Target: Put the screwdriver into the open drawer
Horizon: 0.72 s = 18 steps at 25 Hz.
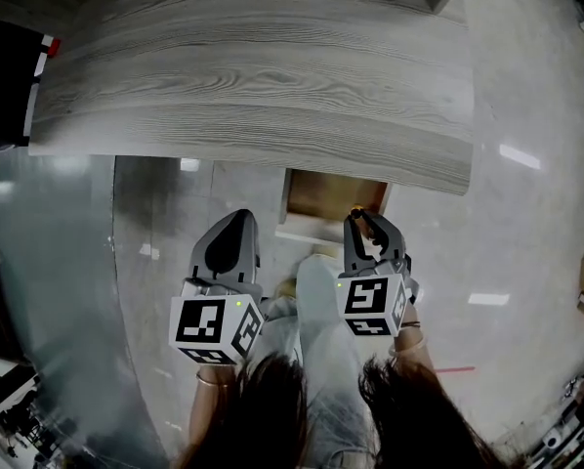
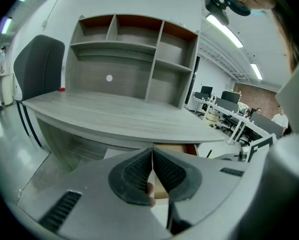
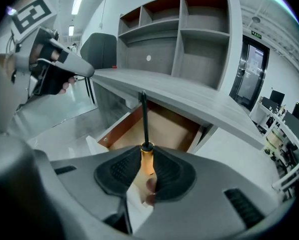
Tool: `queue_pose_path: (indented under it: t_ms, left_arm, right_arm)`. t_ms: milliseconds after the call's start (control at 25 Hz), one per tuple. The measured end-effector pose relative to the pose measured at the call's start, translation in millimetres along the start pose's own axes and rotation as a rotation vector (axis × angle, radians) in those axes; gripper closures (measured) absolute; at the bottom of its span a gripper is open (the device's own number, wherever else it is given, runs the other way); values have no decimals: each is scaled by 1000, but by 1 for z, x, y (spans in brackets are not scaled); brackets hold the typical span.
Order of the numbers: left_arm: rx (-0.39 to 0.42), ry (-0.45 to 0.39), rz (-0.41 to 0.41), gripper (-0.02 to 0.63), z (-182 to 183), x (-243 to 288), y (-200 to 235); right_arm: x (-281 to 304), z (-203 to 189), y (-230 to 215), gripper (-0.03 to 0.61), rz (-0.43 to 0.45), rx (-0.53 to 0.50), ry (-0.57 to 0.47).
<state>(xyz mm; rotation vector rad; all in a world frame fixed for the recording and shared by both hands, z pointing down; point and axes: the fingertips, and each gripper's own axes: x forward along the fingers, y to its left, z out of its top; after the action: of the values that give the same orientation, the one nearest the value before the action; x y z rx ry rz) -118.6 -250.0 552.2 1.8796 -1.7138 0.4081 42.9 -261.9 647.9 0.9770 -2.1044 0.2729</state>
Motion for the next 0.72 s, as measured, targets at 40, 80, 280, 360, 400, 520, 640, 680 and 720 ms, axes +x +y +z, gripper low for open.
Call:
queue_pose_path:
  t_ms: [40,80,280,360,400,520,640,680,720]
  left_arm:
    - [-8,-1,0,591,-2,2,0]
    - [-13,-1,1,591,-3,4,0]
    - [-17,4,10,591,-11,12,1]
    - [-28,12,14,591,-14,13,2]
    - [-38,17,16,591,-15,13,2]
    - [-47,23,20,591,-18,15,3]
    - [-58,31,22,591,-21,16,2]
    - [-59,33,23,591,-21,16,2]
    - [-60,35,23,591,-22,17,2]
  right_arm:
    - [3,-3,1,491,3,-7,11]
    - [5,-7,2,491,5,-13,23]
    - [17,-19,6,491,26,-26,72]
    - [21,-19,9,491,29,-40,80]
    - [23,-19,10,491,31,-48,82]
    - [31,-17,14,491,43,-71,94]
    - [37,-16,16,491,54,-80,109]
    - [39,-16,16,491,55,-81,111]
    - [40,-15,16,491,56,-84,112]
